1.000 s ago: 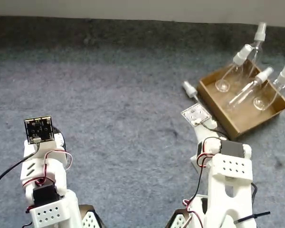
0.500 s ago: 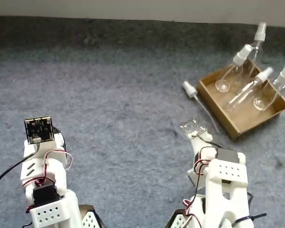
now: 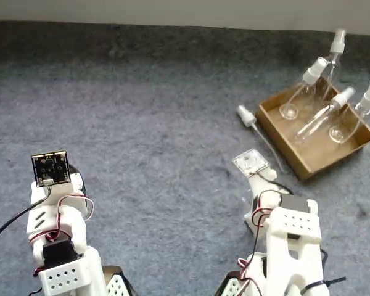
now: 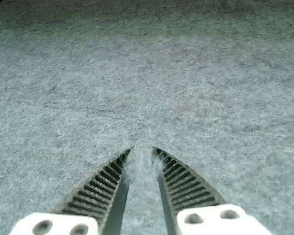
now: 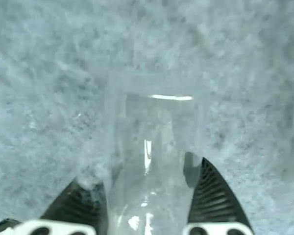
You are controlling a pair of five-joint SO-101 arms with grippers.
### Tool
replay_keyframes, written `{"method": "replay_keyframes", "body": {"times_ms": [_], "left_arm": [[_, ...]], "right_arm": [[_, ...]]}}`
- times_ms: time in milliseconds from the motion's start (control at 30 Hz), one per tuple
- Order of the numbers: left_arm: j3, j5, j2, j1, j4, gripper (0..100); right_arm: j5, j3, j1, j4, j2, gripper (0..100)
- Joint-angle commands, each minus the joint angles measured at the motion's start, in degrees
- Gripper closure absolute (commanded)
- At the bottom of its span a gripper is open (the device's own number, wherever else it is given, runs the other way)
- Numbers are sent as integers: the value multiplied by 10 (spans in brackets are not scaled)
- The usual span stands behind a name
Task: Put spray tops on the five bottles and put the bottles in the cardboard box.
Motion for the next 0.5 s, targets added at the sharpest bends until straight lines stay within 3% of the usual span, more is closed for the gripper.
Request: {"method": "replay_keyframes", "body": {"times_ms": [0, 200, 467], "left_arm": [[10, -5, -6, 12, -9, 982], [10, -5, -6, 12, -10, 982], [10, -5, -6, 12, -10, 982]], "right_arm": [[3, -70, 4, -7, -3, 934], [-86, -127, 1, -11, -2, 934], [-177, -250, -69, -1, 3, 934]]}}
